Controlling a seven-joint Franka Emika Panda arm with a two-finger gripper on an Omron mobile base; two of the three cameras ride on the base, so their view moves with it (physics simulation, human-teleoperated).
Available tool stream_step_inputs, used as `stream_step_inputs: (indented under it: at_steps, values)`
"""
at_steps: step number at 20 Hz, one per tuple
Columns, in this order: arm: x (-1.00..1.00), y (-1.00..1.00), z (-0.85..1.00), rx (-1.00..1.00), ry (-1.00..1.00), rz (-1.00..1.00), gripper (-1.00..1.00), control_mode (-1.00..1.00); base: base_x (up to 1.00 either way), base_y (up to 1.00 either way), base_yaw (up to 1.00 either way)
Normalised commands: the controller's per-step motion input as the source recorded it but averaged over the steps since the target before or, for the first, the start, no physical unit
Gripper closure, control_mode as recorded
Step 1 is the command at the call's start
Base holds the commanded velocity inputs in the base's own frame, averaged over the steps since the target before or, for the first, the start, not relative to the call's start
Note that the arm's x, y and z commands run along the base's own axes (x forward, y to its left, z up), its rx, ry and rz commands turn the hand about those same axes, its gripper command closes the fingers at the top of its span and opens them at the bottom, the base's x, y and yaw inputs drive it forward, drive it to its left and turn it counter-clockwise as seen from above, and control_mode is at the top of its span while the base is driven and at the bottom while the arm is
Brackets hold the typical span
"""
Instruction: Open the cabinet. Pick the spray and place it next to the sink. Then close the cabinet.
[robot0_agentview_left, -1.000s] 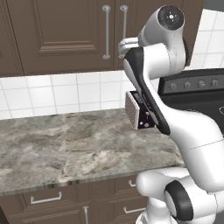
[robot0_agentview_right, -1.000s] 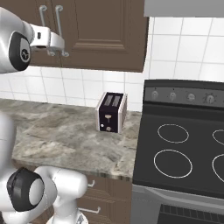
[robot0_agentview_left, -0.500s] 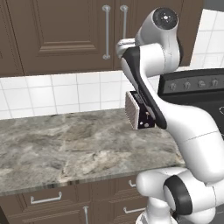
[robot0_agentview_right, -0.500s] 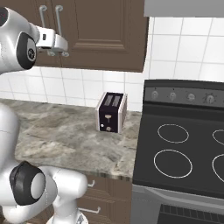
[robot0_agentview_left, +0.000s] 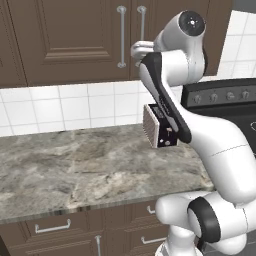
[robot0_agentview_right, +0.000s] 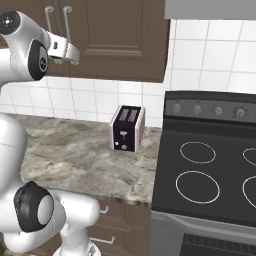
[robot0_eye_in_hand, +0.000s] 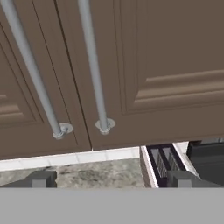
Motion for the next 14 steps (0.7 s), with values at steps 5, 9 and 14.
stream_step_inputs:
  at_steps: [5, 9, 14]
  values:
    - [0.16, 0.20, 0.00, 0.00, 0.00, 0.00, -1.00, -1.00, 0.00, 0.00, 0.00]
    - [0.38, 0.10, 0.00, 0.00, 0.00, 0.00, -1.00, -1.00, 0.00, 0.00, 0.00]
    - [0.41, 0.00, 0.00, 0.00, 0.00, 0.02, -1.00, -1.00, 0.00, 0.00, 0.00]
